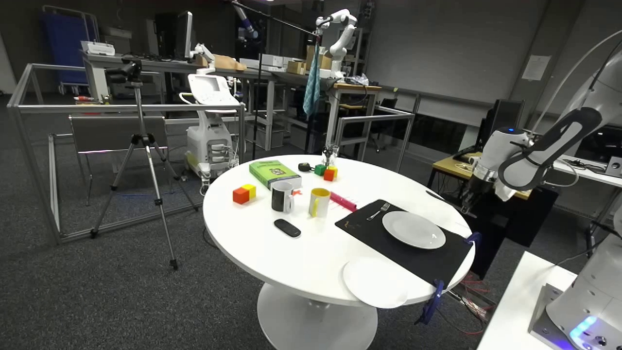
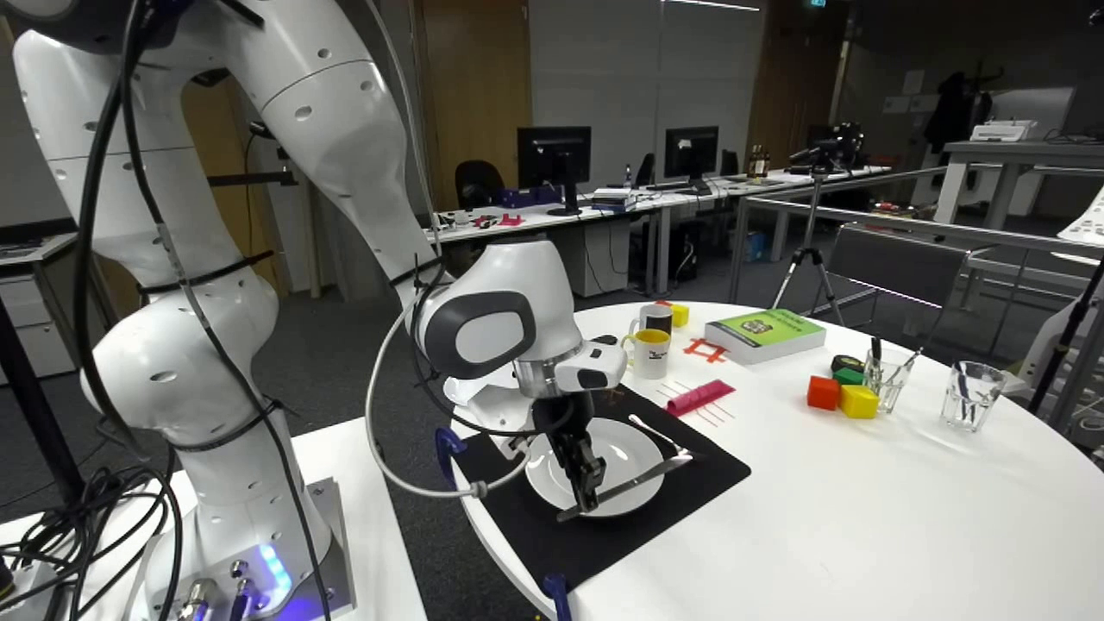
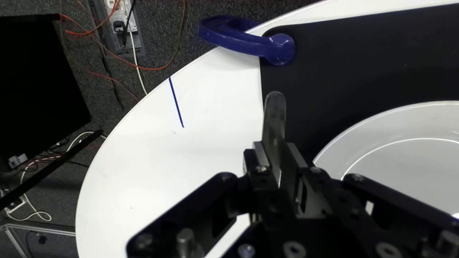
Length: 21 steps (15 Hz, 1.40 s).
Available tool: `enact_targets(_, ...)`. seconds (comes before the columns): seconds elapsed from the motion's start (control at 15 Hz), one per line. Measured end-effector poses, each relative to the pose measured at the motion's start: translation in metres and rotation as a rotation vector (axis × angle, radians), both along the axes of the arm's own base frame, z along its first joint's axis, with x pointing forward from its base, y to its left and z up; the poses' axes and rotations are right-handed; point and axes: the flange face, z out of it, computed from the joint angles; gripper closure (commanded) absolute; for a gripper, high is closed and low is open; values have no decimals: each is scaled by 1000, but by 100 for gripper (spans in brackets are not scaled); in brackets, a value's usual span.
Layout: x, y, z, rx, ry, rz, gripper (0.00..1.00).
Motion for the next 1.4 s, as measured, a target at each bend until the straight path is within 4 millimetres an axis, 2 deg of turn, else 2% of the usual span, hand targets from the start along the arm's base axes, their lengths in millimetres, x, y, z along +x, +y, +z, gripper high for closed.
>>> enact_targets(0.2, -2, -4, -15, 25, 23, 16, 83)
enact_targets(0.47, -2, -4, -17, 27, 27, 16, 83)
enact_targets(0.53, -2, -4, -17, 27, 27, 16, 96)
enact_targets(0.87, -1, -4, -19, 26, 31, 19, 96)
enact_targets(1.4, 26, -11, -27, -2, 56, 123, 96)
